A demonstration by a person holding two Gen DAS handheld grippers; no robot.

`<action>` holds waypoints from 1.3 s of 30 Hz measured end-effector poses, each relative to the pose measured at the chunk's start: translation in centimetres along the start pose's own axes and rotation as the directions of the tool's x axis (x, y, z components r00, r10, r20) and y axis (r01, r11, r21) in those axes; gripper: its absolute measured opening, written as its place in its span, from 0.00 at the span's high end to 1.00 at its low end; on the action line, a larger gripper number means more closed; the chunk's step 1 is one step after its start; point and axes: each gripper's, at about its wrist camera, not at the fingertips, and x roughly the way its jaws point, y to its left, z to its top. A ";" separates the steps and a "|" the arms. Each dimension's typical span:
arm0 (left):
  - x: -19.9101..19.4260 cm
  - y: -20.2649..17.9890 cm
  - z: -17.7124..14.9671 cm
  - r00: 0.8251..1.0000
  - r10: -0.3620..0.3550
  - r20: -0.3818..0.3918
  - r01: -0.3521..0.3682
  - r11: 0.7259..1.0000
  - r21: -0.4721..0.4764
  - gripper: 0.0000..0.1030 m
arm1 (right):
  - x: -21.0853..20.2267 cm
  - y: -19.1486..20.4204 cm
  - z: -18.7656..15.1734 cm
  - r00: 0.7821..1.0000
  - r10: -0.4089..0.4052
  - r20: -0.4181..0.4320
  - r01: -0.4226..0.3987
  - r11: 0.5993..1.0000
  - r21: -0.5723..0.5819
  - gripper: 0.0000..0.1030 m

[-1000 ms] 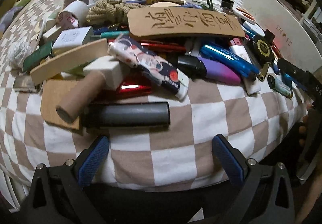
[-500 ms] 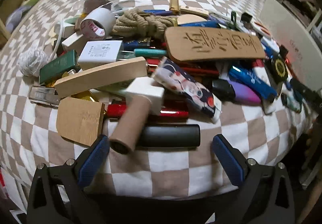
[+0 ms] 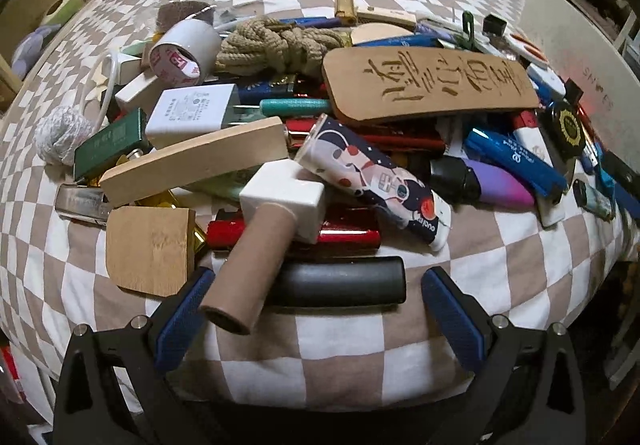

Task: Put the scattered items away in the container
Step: 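Lower the right tool toward the white-and-orange lighter near the pile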

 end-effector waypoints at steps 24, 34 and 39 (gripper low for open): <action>0.2 -2.3 -2.5 0.977 0.049 0.206 -0.022 0.991 -0.132 0.23 | 1.2 5.2 -3.5 0.965 -0.257 0.042 0.261 0.953 -0.152 0.00; 0.6 -2.5 -2.9 0.965 0.080 0.248 -0.037 0.984 -0.173 0.20 | 1.8 4.9 -3.5 0.967 -0.256 0.016 0.254 0.951 -0.175 0.00; 0.3 -2.4 -3.4 0.961 0.075 0.268 -0.023 0.982 -0.189 0.19 | 1.5 4.9 -3.7 0.967 -0.254 0.023 0.255 0.952 -0.172 0.00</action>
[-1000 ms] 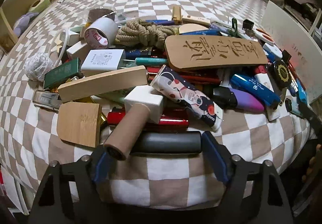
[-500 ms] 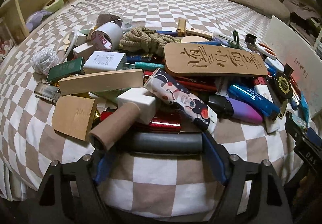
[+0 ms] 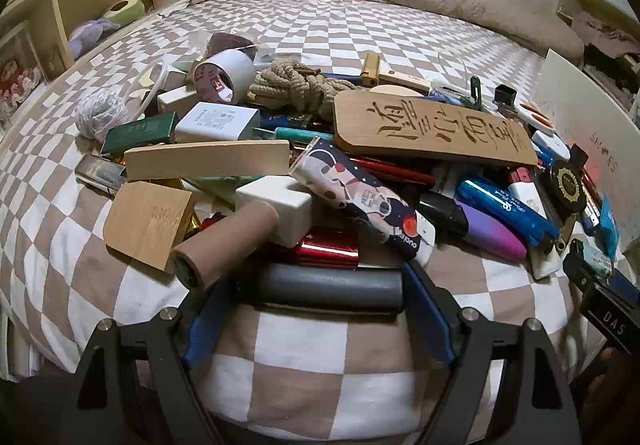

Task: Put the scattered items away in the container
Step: 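Lower the right tool toward the white-and-orange lighter near the pile, then close the right tool on the white-and-orange lighter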

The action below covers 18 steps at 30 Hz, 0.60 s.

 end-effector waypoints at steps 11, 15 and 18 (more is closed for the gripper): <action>0.2 0.0 -0.4 0.999 -0.027 0.029 0.028 0.999 -0.022 0.09 | -1.1 0.0 -0.4 0.998 0.016 0.055 -0.015 1.000 -0.020 0.18; 0.1 0.2 -0.3 0.999 -0.034 0.036 0.035 0.999 -0.034 0.10 | -1.2 0.1 -0.4 0.999 0.030 0.042 -0.029 0.999 -0.024 0.18; -0.1 0.5 -0.4 0.998 -0.049 0.043 0.050 0.998 -0.046 0.10 | -1.2 0.5 -0.4 0.999 0.031 0.039 -0.029 0.999 -0.045 0.18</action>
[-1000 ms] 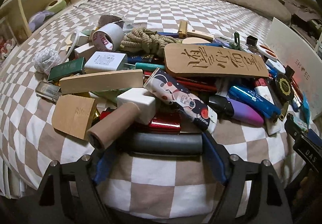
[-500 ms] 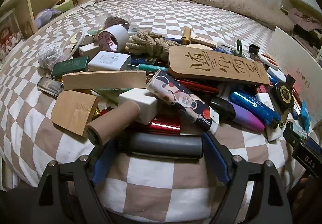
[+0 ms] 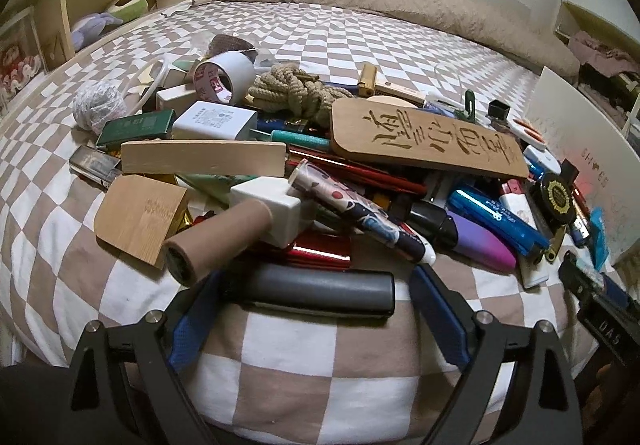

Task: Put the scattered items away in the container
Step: 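Close the right tool on the white-and-orange lighter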

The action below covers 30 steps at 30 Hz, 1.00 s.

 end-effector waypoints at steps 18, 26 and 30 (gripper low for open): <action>-0.6 -0.2 -0.7 0.999 0.035 0.023 -0.035 0.999 0.028 0.18 | -1.7 2.9 -1.0 0.972 0.223 -0.072 -0.233 0.952 -0.197 0.18; -0.3 -0.7 -0.7 0.999 0.048 0.023 -0.049 0.997 0.053 0.11 | -1.0 4.6 -0.9 0.958 0.244 -0.153 -0.280 0.912 -0.301 0.08; -0.2 -1.2 -1.0 0.998 0.059 0.025 -0.061 0.996 0.072 0.07 | -1.4 4.9 -1.5 0.964 0.221 -0.148 -0.255 0.923 -0.287 0.03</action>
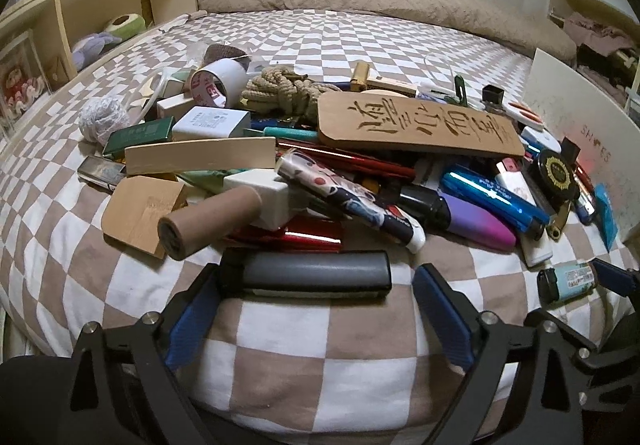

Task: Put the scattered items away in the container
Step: 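Close the right tool on the white-and-orange lighter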

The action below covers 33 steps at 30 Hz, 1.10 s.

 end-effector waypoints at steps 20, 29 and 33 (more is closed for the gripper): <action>-0.2 0.7 0.0 0.999 -0.036 -0.009 0.036 0.998 -0.048 0.05 | -0.1 -1.3 -0.4 0.997 -0.057 0.060 0.041 0.973 0.227 0.19; -0.7 0.5 0.0 0.999 -0.041 -0.014 0.040 0.998 -0.057 0.12 | -0.3 -1.1 -0.7 0.996 -0.064 0.067 0.051 0.981 0.185 0.19; -0.9 0.4 -0.1 0.999 -0.045 -0.010 0.044 0.998 -0.047 0.21 | -0.3 -1.1 -0.7 0.995 -0.069 0.069 0.055 0.983 0.177 0.19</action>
